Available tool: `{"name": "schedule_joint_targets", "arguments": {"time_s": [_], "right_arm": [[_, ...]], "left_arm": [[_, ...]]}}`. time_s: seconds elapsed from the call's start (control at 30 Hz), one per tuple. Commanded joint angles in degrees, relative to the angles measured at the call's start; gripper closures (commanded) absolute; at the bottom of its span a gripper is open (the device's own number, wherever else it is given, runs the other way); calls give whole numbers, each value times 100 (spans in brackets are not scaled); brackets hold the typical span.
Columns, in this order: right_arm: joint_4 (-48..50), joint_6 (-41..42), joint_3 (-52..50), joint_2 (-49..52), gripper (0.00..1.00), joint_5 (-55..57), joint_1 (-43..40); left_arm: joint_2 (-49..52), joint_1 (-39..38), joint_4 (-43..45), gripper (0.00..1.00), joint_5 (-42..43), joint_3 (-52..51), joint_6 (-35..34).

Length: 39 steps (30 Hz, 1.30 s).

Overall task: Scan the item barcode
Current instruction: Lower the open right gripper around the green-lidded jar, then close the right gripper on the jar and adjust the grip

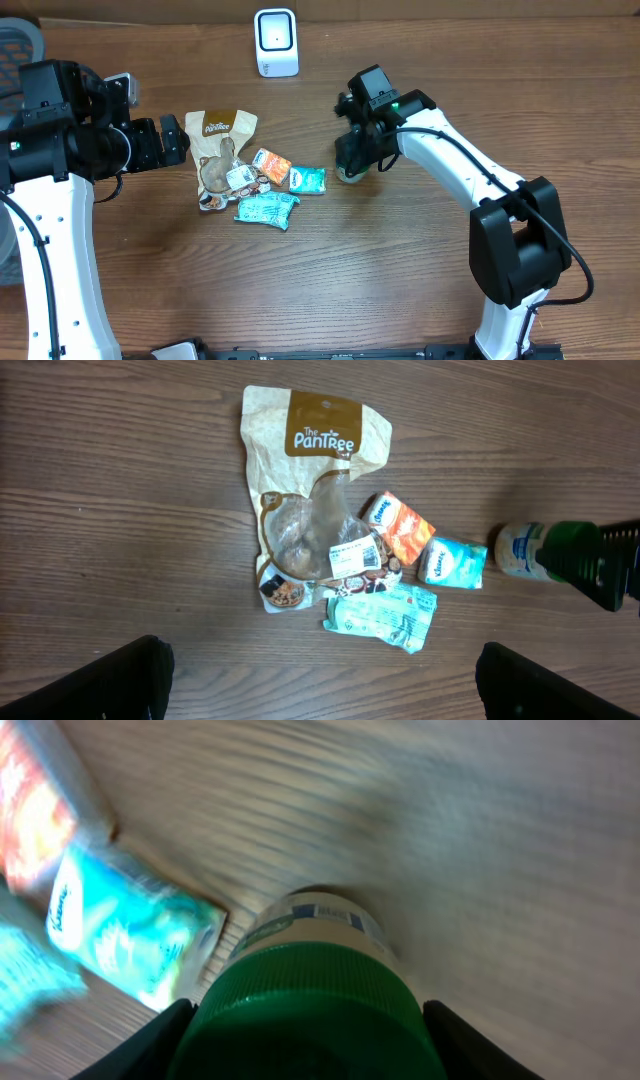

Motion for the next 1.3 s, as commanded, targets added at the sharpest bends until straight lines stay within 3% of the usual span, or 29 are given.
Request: {"name": "schedule_joint_targets", "arguments": {"time_s": [0.0,0.07,0.1,0.2,0.4,0.7,0.8,0.87,0.93,1.07,1.2,1.27], "right_arm": [[-192,3493,122,-264,96,-79,-22],[-229,4221,122,-264,96,-83,-9],[-229,4496,122,-264,88,-101,0],[-225,5003,122,-264,79,-96,33],[-212,5062,122,-264,72,634,33],[-581,5241,122,-264,69,1207,44],[-763,5405,122,-264,63,1281,44],[-807,5401,125,-264,53,1281,44],[-734,5101,149,-267,39,1272,44],[-739,3919,435,-267,25,1261,42],[-776,2603,750,-267,2,1257,42],[-800,1624,837,-267,0,1250,42]], "left_arm": [[-2,-33,4,0,85,22,-39],[-2,-33,4,0,85,24,-39],[-2,-33,4,1,85,22,-39],[-2,-33,4,0,85,24,-39],[-2,-33,4,1,85,22,-39],[-2,-33,4,0,85,24,-39],[-2,-33,4,0,85,24,-39],[-2,-33,4,0,85,22,-39],[-2,-33,4,0,87,22,-39],[-2,-33,4,0,85,22,-39],[-2,-33,4,1,85,24,-39],[-2,-33,7,0,85,24,-39]]}}
